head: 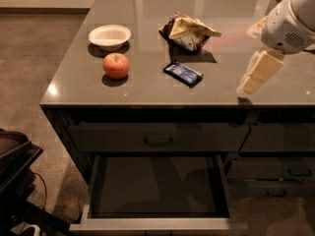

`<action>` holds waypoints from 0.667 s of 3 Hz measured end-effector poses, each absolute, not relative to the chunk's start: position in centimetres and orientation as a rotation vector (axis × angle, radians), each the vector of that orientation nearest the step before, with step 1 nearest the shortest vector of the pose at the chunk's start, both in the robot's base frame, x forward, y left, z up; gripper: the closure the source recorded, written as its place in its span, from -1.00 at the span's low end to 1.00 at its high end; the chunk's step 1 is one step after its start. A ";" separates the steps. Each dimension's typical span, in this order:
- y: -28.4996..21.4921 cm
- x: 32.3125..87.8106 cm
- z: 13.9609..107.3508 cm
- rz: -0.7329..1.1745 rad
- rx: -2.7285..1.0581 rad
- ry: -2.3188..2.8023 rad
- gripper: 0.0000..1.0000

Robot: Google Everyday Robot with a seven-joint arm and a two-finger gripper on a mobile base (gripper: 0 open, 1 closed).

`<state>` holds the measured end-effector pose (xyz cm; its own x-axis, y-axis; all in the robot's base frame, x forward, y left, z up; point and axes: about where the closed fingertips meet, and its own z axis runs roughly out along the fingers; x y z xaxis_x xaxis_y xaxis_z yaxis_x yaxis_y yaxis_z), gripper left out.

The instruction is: Place rxbar blueberry into middle drawer

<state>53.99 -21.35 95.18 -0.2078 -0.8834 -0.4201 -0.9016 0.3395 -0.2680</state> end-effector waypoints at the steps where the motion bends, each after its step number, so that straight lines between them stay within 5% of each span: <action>1: -21.6 53.8 94.6 0.068 -1.523 2.136 -1.00; 2: -20.9 56.3 93.7 0.130 -1.416 2.118 -1.00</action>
Offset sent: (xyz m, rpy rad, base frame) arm 0.0665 0.0109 -0.0232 0.2452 -0.0620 -0.1420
